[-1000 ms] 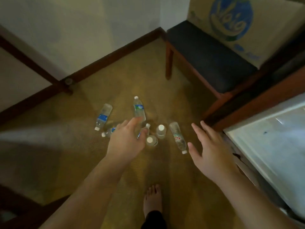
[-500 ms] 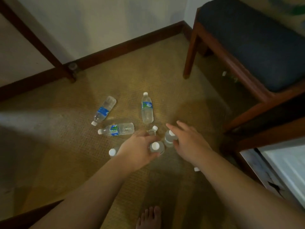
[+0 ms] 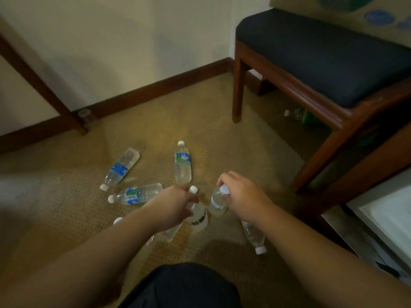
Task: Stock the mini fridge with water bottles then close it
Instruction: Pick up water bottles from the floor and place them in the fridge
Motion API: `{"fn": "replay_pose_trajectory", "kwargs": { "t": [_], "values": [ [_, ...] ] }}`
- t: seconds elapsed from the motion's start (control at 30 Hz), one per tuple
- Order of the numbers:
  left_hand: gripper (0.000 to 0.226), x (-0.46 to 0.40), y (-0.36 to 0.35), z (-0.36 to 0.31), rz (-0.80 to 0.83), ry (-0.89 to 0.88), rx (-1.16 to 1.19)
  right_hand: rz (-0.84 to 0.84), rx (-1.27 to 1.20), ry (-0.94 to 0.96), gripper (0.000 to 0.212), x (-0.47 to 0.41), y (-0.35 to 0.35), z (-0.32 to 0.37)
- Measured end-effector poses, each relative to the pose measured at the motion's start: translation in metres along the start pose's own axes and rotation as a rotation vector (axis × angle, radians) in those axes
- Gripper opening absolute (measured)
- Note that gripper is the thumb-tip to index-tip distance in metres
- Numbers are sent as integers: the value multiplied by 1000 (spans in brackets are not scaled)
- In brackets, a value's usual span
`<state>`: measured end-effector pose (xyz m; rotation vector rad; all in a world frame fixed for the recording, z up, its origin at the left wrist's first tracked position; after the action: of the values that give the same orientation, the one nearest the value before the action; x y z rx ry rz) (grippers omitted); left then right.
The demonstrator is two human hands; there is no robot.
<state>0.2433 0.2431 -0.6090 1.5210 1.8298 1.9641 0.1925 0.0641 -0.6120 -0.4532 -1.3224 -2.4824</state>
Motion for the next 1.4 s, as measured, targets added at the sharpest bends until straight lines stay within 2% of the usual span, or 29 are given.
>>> {"fn": "replay_pose_trajectory", "kwargs": {
  "t": [0.17, 0.3, 0.47, 0.7, 0.93, 1.03, 1.17, 1.4],
  "values": [
    [35, 12, 76, -32, -117, -105, -85, -205, -122, 12, 28, 66, 35, -10],
    [27, 32, 147, -89, -237, -231, -183, -383, -219, -49, 33, 140, 78, -18],
    [23, 46, 196, -165, -372, -456, -156, -631, -197, -134, 37, 226, 115, -36],
    [28, 42, 199, -258, -378, -730, -72, -939, -218, -241, 38, 319, 136, -67],
    [35, 38, 188, -325, -374, -943, -134, -1179, -248, -437, 31, 385, 136, -111],
    [41, 34, 186, -350, -381, -1018, -177, -1225, -237, -571, 24, 406, 130, -134],
    [42, 28, 183, -378, -379, -1094, -118, -1335, -257, -770, 21, 433, 112, -174],
    [22, 25, 179, -420, -412, -1157, -68, -1459, -106, -1012, 24, 474, 94, -220]
  ]
}}
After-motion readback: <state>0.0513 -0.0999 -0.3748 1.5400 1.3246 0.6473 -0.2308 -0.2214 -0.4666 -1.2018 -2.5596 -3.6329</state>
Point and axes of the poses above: each hand's wrist, its own x-axis away from the middle knuckle, its own y-axis out of the back of the hand, z = x × y, the point moved 5 cm from there along -x, towards the middle knuckle, and after that the axes turned 14 degrees about z, right-handed, at the moved point
